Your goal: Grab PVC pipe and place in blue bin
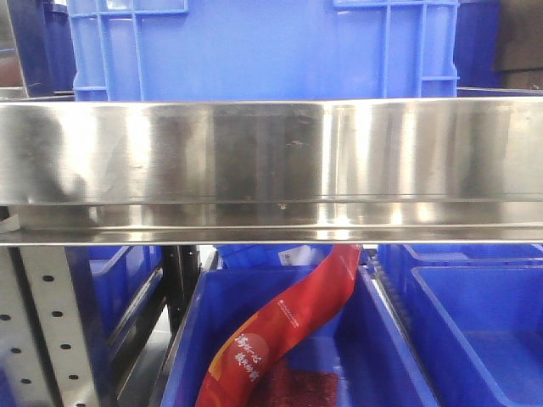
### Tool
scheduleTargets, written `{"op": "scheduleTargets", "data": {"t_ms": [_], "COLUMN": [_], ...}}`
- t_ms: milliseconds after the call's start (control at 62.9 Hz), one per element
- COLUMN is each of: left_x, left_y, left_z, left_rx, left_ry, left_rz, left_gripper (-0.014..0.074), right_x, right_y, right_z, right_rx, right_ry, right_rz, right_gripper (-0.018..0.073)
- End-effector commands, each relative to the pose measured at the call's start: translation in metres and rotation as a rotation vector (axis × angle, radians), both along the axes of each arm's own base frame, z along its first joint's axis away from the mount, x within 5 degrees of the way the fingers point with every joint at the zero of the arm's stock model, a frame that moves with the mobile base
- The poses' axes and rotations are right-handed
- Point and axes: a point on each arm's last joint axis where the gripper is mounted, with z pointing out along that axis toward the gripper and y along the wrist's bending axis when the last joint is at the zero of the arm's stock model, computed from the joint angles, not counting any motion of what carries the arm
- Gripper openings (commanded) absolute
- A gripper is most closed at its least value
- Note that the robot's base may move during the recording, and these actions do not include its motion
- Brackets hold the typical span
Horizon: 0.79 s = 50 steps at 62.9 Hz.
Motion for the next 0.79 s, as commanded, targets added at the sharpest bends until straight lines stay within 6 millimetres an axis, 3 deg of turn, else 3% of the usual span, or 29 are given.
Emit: {"op": "scheduleTargets", "data": {"t_ms": [0, 366, 779], "left_x": [0.0, 0.004, 0.005], "left_y": [0.0, 0.0, 0.0], "left_z": [0.0, -0.023, -0.014], "left_rx": [-0.003, -0.002, -0.005], "left_ry": [-0.014, 0.018, -0.107], "left_rz": [0.004, 0.004, 0.002], "left_gripper": [-0.0111, -0.0111, -0.0111], "right_x": [-0.001, -0.001, -0.001], "right_y": [-0.001, -0.001, -0.001], "right_z": [0.001, 0.001, 0.001], "right_rx": [0.003, 0.003, 0.002], "right_ry": [-0.013, -0.013, -0.012], "right_rz": [-0.014, -0.014, -0.012], "right_gripper": [-0.0162, -0.0162, -0.0162]}}
